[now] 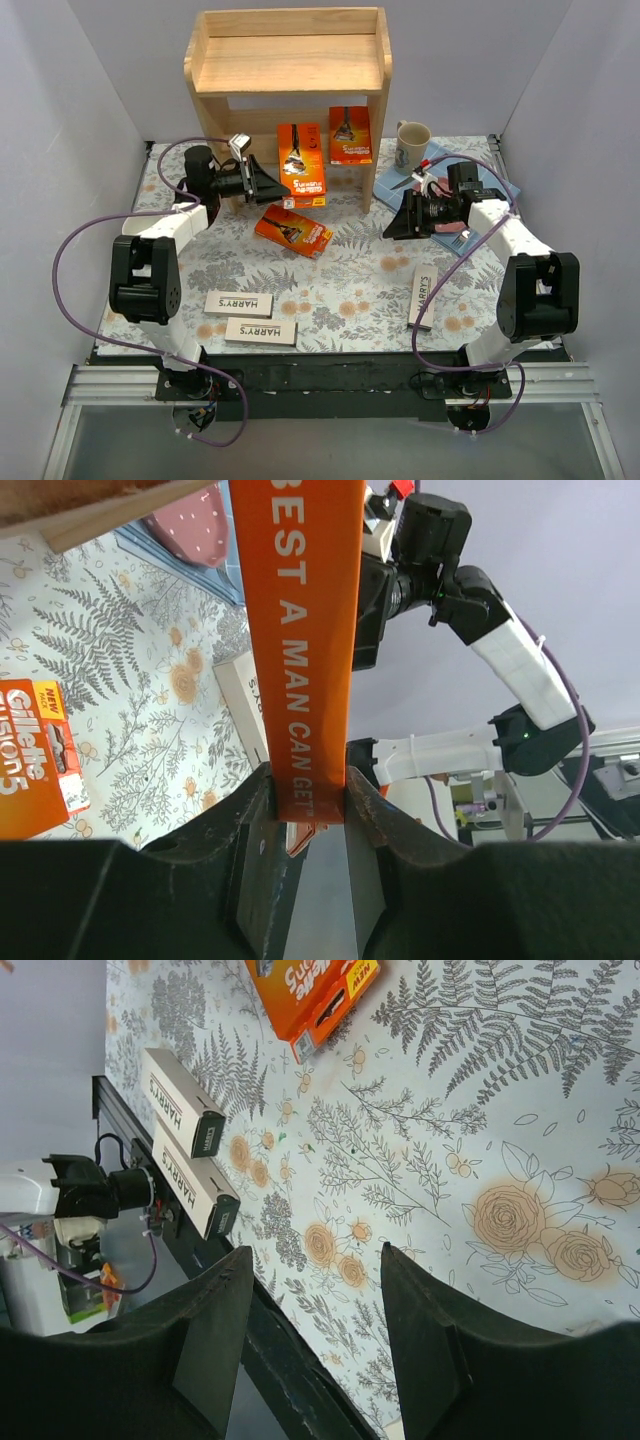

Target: Place and organize the shaving razors onto the shelf

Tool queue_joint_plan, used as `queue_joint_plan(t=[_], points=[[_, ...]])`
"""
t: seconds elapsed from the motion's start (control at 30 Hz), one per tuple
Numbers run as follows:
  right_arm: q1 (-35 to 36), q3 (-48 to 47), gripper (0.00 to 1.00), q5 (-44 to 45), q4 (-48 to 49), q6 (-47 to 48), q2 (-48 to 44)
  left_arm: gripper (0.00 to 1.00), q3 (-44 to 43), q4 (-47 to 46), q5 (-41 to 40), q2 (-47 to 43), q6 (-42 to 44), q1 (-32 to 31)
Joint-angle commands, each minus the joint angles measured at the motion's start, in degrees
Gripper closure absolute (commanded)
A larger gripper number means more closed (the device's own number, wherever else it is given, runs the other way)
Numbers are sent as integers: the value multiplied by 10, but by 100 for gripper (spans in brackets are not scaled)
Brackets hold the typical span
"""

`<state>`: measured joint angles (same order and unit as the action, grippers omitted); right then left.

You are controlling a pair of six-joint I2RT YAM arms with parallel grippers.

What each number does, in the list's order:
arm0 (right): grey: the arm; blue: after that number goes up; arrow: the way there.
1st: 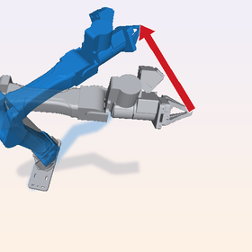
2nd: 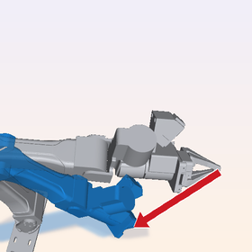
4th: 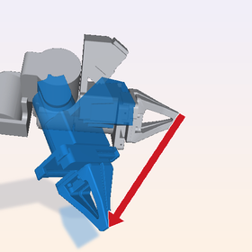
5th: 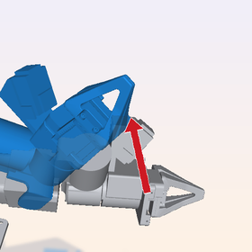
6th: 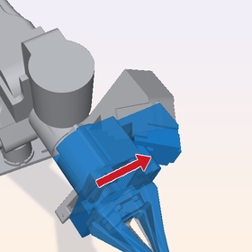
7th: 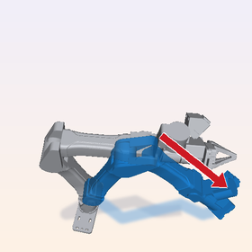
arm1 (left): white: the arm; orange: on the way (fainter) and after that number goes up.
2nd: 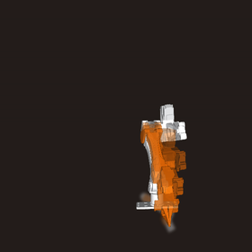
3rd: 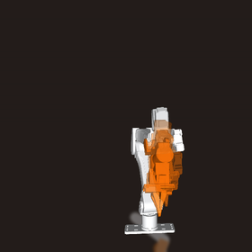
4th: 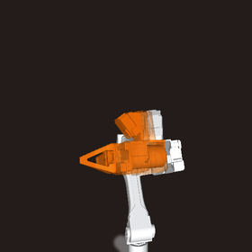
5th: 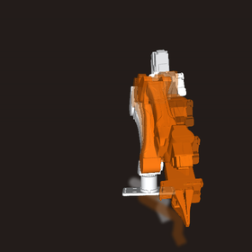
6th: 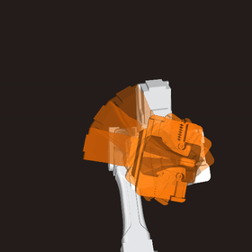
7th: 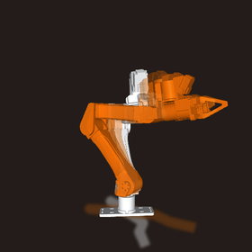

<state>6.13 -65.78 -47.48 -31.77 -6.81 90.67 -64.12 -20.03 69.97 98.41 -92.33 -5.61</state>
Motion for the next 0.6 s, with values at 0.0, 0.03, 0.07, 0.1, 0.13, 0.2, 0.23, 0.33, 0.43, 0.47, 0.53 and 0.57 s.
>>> queue_joint_plan(t=[0.0,0.03,0.07,0.1,0.13,0.2,0.23,0.33,0.43,0.47,0.53,0.57], points=[[6,-18,39,-23,-1,12,-30,96,-41,-3,-3,19,-50,25],[10,-24,39,-28,0,16,-31,95,-44,1,-5,21,-50,26],[15,-46,39,-31,-6,21,-33,93,-52,11,-9,25,-51,26],[29,-56,39,-31,-7,25,-35,93,-54,14,-13,26,-51,26],[37,-69,40,-31,-8,28,-36,92,-56,18,-16,26,-50,26],[69,-105,41,-35,-12,37,-36,92,-54,27,-14,22,-46,26],[79,-115,41,-35,-13,46,-37,92,-51,31,-14,20,-43,26],[128,-147,44,-29,-7,55,-41,93,-36,33,-17,6,-40,26],[173,-184,47,-9,-4,64,-34,94,-18,39,-18,-13,-39,26],[183,-191,48,7,-1,66,-32,95,-17,48,-16,-17,-37,26],[208,-207,51,19,9,66,-27,97,-11,57,-15,-29,-34,28],[215,-211,52,34,18,66,-20,97,-10,69,-19,-30,-35,28]])
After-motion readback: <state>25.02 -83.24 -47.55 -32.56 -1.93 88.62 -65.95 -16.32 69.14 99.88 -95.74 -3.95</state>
